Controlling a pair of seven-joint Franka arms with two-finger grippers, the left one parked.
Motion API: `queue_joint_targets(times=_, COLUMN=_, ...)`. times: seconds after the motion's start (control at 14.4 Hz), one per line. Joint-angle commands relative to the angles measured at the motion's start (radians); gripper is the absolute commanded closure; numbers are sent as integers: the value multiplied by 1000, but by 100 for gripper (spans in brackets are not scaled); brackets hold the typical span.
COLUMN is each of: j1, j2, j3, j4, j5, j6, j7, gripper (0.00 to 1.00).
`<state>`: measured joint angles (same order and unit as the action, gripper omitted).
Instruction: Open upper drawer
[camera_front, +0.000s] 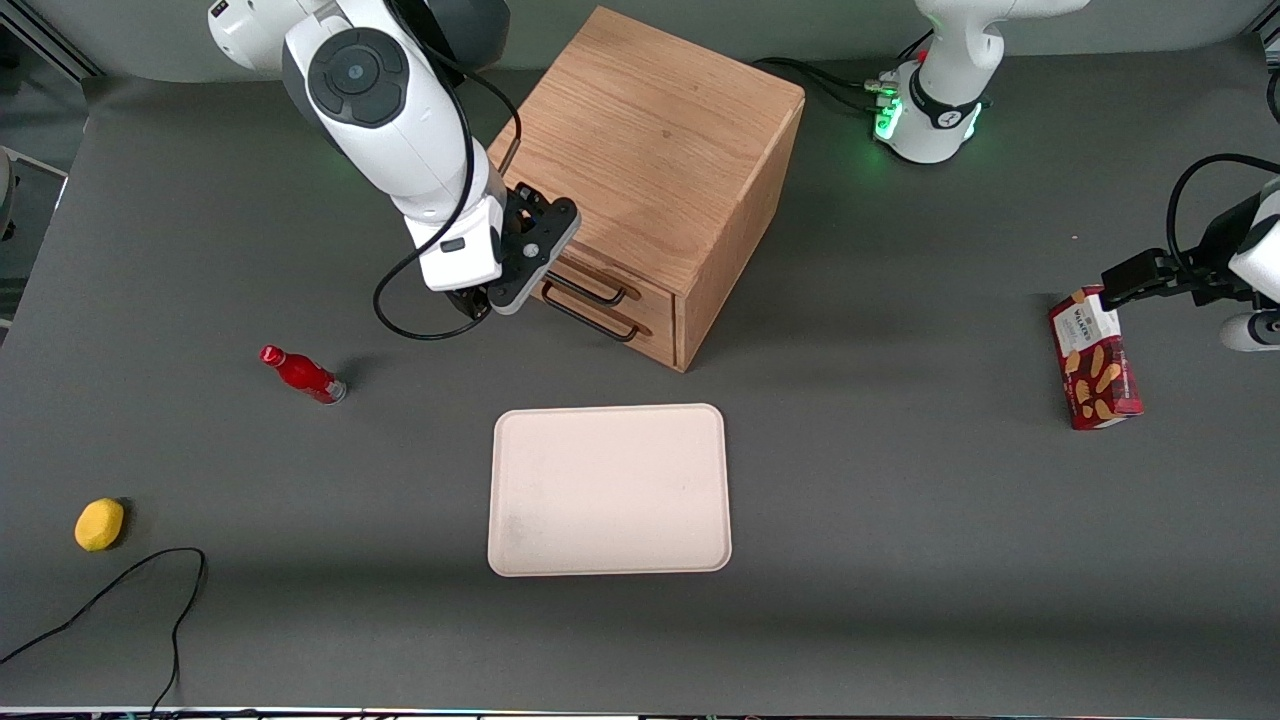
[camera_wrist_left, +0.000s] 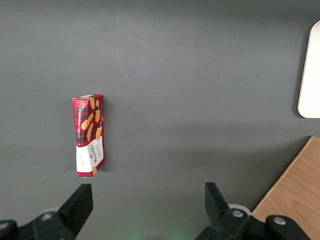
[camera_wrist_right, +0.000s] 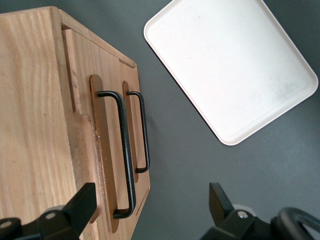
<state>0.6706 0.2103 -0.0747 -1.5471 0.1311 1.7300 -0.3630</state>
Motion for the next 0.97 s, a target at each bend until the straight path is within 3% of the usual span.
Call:
queue_joint_targets(times=0.0, j1=17, j2=-9, j3=-19, j4=-13, j5=44, j6=0, j7=-75, gripper=0)
queue_joint_targets(times=0.49, j1=23, j2=-11, j3=-17, j4=-62, j5=50, j6=34, j7=-83, gripper=0)
queue_joint_targets(times=0.9, j1=35, j2=-31, j3=-17, j4=-174, j5=48, j6=155, j7=-83, gripper=0)
